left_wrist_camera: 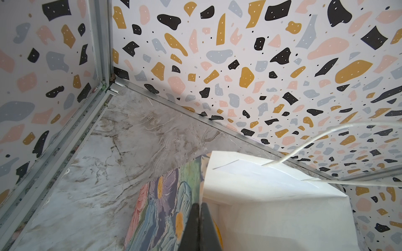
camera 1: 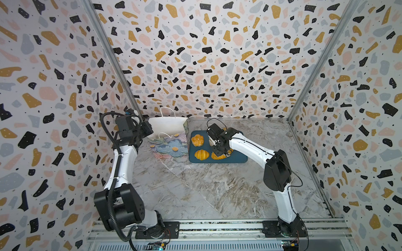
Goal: Place the fake bread into the paper bag
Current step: 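Close the tongs with the right gripper around the smooth glossy golden bun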
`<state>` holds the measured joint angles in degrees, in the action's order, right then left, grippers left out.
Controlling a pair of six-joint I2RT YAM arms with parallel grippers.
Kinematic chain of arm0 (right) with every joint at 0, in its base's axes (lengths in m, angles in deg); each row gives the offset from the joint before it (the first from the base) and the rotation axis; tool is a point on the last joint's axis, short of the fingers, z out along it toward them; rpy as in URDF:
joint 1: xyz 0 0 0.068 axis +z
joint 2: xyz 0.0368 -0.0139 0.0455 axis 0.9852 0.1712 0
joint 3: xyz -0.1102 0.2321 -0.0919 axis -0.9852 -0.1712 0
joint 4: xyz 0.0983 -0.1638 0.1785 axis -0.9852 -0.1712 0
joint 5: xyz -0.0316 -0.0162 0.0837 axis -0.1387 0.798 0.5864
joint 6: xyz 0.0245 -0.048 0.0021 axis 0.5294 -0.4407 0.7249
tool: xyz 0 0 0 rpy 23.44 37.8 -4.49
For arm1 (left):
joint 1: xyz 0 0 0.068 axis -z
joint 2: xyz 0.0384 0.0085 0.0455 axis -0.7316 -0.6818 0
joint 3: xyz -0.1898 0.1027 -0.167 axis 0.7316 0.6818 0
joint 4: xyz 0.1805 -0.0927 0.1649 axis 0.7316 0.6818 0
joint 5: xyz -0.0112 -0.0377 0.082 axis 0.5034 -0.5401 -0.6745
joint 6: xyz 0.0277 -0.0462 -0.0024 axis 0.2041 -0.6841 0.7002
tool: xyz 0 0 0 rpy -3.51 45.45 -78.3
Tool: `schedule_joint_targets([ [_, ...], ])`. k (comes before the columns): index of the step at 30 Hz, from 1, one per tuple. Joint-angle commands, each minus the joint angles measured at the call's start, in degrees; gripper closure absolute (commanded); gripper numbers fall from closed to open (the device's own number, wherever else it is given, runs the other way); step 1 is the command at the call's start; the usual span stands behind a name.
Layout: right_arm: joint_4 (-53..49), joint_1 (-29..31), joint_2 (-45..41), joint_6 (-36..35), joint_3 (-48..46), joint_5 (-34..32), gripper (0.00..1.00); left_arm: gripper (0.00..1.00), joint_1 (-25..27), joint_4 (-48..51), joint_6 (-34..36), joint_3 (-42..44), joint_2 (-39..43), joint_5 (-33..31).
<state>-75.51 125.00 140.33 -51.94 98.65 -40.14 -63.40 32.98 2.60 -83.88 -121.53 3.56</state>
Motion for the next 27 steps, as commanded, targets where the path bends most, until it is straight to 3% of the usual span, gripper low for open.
schedule_joint_targets([
  [1, 3.0, 0.1, -6.0, 1.5, -1.3, 0.5, 0.73, 1.0, -0.1, -2.2, 0.3, 0.6, 0.6, 1.5],
  [27, 18.7, 0.0, -23.0, 5.9, -20.2, 1.8, 0.78, 1.0, -0.1, -2.3, 0.1, 0.8, 1.1, 1.5],
])
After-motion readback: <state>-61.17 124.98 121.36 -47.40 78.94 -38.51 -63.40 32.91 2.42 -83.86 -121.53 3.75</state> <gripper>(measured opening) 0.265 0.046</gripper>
